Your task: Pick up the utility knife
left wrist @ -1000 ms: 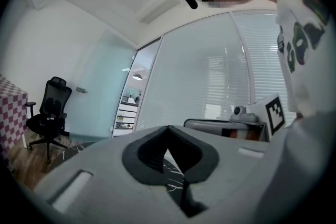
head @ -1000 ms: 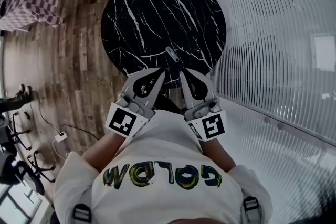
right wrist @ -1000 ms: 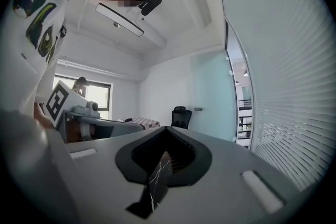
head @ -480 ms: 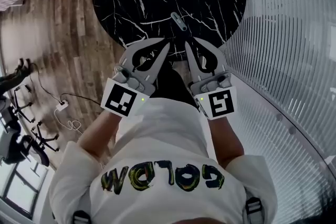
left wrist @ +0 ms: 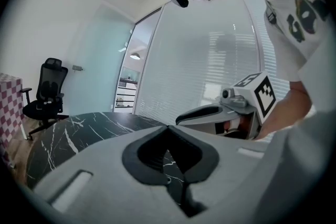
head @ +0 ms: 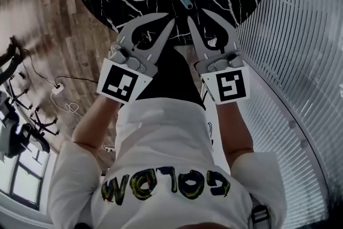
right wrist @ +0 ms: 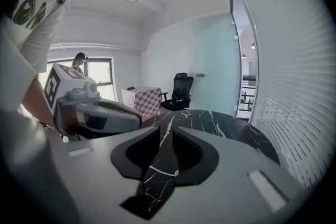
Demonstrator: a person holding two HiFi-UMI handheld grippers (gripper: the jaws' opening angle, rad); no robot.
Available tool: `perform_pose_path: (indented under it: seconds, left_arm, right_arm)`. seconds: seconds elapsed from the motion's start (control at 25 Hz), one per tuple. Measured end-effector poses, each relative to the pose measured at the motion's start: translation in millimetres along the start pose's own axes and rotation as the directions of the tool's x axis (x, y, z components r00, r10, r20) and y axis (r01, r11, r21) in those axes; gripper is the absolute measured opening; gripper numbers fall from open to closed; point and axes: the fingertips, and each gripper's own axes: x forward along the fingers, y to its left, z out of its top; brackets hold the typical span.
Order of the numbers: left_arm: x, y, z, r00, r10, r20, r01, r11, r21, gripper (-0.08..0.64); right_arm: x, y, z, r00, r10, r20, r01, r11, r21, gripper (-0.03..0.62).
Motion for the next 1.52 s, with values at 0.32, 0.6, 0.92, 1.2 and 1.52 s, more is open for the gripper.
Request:
perform_pose_path:
  seconds: [0.32,0.6,0.92,1.2,1.52]
  left_arm:
    - [29.4,18.5,-54.4,0.999,-0.006,-0.041,0.006,1.0,-0.012,0.003]
    - [50.4,36.5,-97.0,0.997,-0.013,-0.079,0.011,1.0,-0.028,0.003]
    - [66.3,45.8,-137.2,0.99,-0.04,-0.135,0.04,0.999,-0.003,0.003]
    - [70.5,51.3,-156.9,0.987,-0.042,-0.154,0.036,0.999,-0.039,0.003]
    - [72.9,52.7,-167.4,0.986,-0.052,-0.16,0.044,0.998,-0.054,0.003]
  right_arm:
    - [40.1,-16.4,-62.6,0.994,0.008,-0.111,-0.007,1.0,0.01,0.112]
    - [65.8,-35.3,-117.0,0.975,-0.024,-0.219,0.03,0.999,0.023,0.129]
    - [87.8,-42.3,-177.2,0.932,-0.014,-0.362,0.026,0.999,0.029,0.166]
    - [98.9,-45.0,-203.9,0.896,0.001,-0.444,0.014,0.999,0.031,0.19]
    - [103.8,-47.8,-223.4,0.866,0.003,-0.499,0.004,1.0,0.012,0.179]
